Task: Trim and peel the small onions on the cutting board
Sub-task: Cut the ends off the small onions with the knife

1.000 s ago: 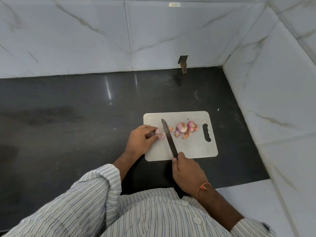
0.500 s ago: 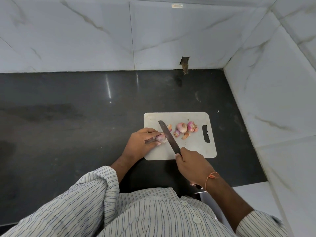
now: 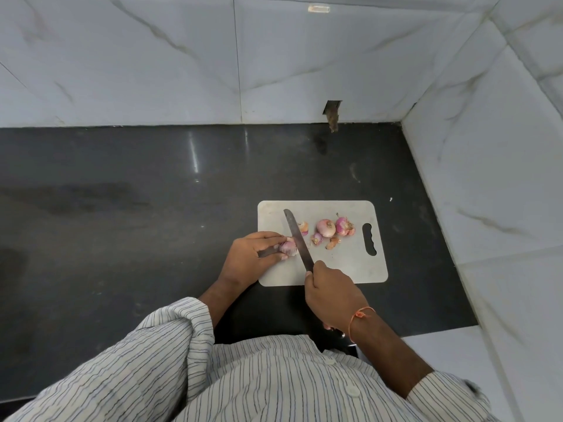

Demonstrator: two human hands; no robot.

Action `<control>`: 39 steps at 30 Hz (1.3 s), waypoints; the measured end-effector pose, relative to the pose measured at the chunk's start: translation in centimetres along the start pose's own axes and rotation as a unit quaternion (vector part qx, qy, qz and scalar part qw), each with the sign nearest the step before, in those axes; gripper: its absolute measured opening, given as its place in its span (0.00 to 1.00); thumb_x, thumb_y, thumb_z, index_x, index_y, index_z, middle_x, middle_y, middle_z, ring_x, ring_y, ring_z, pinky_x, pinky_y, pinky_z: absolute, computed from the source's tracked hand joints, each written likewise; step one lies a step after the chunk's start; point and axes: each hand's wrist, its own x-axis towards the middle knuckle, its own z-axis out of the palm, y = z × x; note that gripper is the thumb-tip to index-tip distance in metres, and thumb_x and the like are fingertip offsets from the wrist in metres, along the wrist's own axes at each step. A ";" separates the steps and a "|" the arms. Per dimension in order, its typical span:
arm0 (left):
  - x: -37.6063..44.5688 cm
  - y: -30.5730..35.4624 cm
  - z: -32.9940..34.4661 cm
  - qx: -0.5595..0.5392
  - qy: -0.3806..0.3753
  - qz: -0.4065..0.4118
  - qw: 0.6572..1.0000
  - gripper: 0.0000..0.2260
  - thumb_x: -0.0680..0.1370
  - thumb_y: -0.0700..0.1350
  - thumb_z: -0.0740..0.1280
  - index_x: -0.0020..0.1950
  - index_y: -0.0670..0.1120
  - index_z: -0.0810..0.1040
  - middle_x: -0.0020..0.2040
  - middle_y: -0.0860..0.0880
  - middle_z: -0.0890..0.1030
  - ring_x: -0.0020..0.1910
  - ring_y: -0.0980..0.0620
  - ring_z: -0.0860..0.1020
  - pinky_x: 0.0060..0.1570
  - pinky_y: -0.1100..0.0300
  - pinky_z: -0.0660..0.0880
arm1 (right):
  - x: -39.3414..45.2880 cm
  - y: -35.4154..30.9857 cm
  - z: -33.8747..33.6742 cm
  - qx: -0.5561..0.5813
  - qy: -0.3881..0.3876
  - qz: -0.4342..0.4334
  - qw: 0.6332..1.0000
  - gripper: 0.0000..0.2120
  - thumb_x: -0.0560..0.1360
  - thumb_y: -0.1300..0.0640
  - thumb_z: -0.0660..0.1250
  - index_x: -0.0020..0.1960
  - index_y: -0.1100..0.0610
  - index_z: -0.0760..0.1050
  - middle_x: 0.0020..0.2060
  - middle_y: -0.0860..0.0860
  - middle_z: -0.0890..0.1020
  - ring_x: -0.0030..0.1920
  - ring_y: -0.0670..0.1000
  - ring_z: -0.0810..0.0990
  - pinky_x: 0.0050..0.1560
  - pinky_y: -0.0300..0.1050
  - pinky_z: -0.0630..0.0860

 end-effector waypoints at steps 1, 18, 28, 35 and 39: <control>0.0 0.0 0.0 -0.002 0.002 -0.002 1.000 0.17 0.74 0.44 0.82 0.63 0.48 0.88 0.60 0.59 0.85 0.59 0.67 0.81 0.63 0.70 0.76 | 0.1 -0.1 0.0 0.003 0.000 -0.001 1.000 0.13 0.88 0.48 0.52 0.55 0.55 0.71 0.42 0.51 0.79 0.44 0.54 0.82 0.47 0.51 0.79; 0.5 0.5 -0.1 0.007 0.000 -0.044 0.999 0.13 0.77 0.51 0.80 0.60 0.53 0.86 0.55 0.61 0.85 0.54 0.60 0.83 0.58 0.57 0.82 | 1.2 0.3 -0.5 0.239 0.028 0.067 0.968 0.14 0.85 0.46 0.56 0.49 0.53 0.73 0.41 0.55 0.80 0.35 0.54 0.79 0.32 0.48 0.80; 1.4 2.3 -0.1 0.119 -0.020 -0.089 0.989 0.22 0.78 0.55 0.72 0.72 0.59 0.75 0.63 0.57 0.83 0.59 0.53 0.82 0.59 0.59 0.76 | 2.6 3.7 1.5 0.181 0.056 0.073 0.979 0.11 0.84 0.47 0.63 0.58 0.54 0.67 0.44 0.50 0.81 0.42 0.50 0.81 0.37 0.46 0.73; 2.8 2.9 0.0 0.171 -0.019 -0.100 0.980 0.22 0.78 0.67 0.69 0.69 0.61 0.74 0.57 0.60 0.84 0.52 0.54 0.82 0.51 0.54 0.80 | 2.8 2.9 2.0 -0.059 0.106 0.048 0.991 0.11 0.82 0.44 0.60 0.59 0.51 0.69 0.52 0.49 0.79 0.51 0.56 0.81 0.48 0.52 0.77; 3.0 3.2 0.1 0.159 -0.013 -0.133 0.978 0.21 0.78 0.64 0.71 0.67 0.58 0.77 0.53 0.59 0.85 0.50 0.55 0.82 0.50 0.56 0.80 | 3.1 2.9 1.9 -0.130 0.100 0.050 0.985 0.19 0.82 0.41 0.60 0.66 0.51 0.69 0.61 0.50 0.76 0.59 0.57 0.79 0.53 0.56 0.77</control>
